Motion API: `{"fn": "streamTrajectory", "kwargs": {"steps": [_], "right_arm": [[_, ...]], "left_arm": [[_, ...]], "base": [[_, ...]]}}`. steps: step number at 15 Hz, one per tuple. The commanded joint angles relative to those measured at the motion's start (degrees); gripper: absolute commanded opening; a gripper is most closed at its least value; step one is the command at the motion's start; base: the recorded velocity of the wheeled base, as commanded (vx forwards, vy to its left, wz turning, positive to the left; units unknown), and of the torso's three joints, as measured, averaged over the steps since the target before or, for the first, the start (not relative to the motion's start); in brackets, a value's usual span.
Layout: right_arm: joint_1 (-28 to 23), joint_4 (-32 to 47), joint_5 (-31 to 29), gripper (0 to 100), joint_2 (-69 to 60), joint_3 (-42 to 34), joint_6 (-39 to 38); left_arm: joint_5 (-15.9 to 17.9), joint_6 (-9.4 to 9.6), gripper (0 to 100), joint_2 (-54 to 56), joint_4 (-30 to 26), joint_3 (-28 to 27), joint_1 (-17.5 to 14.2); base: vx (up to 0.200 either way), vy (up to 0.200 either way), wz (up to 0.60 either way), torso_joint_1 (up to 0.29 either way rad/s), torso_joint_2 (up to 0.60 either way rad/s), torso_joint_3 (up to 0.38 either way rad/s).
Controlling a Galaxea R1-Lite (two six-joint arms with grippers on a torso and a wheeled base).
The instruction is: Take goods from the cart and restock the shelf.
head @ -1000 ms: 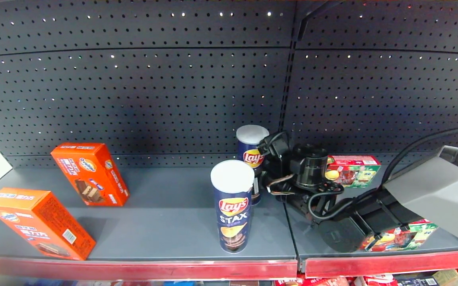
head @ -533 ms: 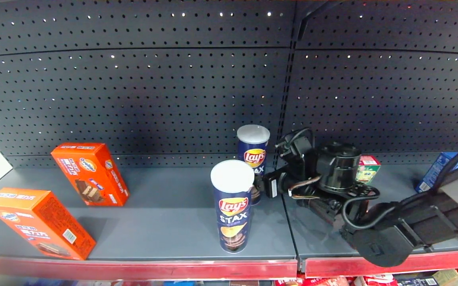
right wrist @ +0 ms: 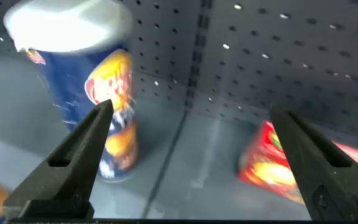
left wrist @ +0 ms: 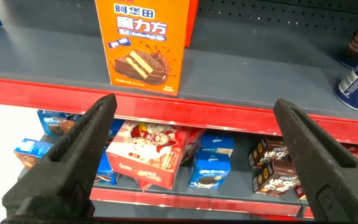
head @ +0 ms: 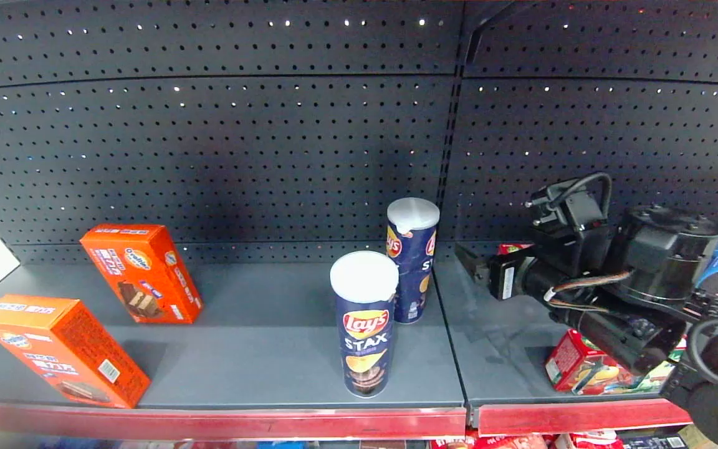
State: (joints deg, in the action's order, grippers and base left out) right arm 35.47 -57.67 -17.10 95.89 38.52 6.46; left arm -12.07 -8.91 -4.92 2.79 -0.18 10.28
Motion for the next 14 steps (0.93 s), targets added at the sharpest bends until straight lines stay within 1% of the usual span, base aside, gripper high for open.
{"fn": "streamTrajectory", "kwargs": {"steps": [1, 3, 6, 7, 11, 14], "right_arm": [[-0.2, -0.2, -0.1, 100, -5.1, -3.4, 0.1], [-0.8, -0.2, -0.2, 100, -5.5, -4.3, 0.1], [-3.1, -0.1, -0.7, 100, -2.6, -4.9, 0.3], [-3.9, -0.2, -1.7, 100, -0.6, -4.1, 0.3], [-4.2, -0.8, -1.8, 100, 7.2, 1.7, 0.3], [-3.0, -1.2, -1.5, 100, 12.0, 6.0, 0.2]], "left_arm": [[0.0, -0.05, 100, -0.1, 0.0, 0.0, 0.0], [0.0, 0.03, 100, -0.1, 0.0, 0.0, 0.0], [-0.1, -0.14, 100, -0.1, 0.0, 0.0, 0.0], [-0.1, -0.23, 100, -0.1, 0.0, 0.0, 0.0], [-0.1, -0.23, 100, -0.1, 0.0, 0.0, 0.0], [-0.1, -0.32, 100, -0.1, 0.0, 0.0, 0.0]], "base": [[0.000, 0.000, 0.00, 0.000, 0.00, 0.000], [0.000, 0.000, 0.00, 0.000, 0.00, 0.000], [0.000, 0.000, 0.00, 0.000, 0.00, 0.000], [0.000, 0.000, 0.00, 0.000, 0.00, 0.000], [0.000, 0.000, 0.00, 0.000, 0.00, 0.000], [0.000, 0.000, 0.00, 0.000, 0.00, 0.000]]}}
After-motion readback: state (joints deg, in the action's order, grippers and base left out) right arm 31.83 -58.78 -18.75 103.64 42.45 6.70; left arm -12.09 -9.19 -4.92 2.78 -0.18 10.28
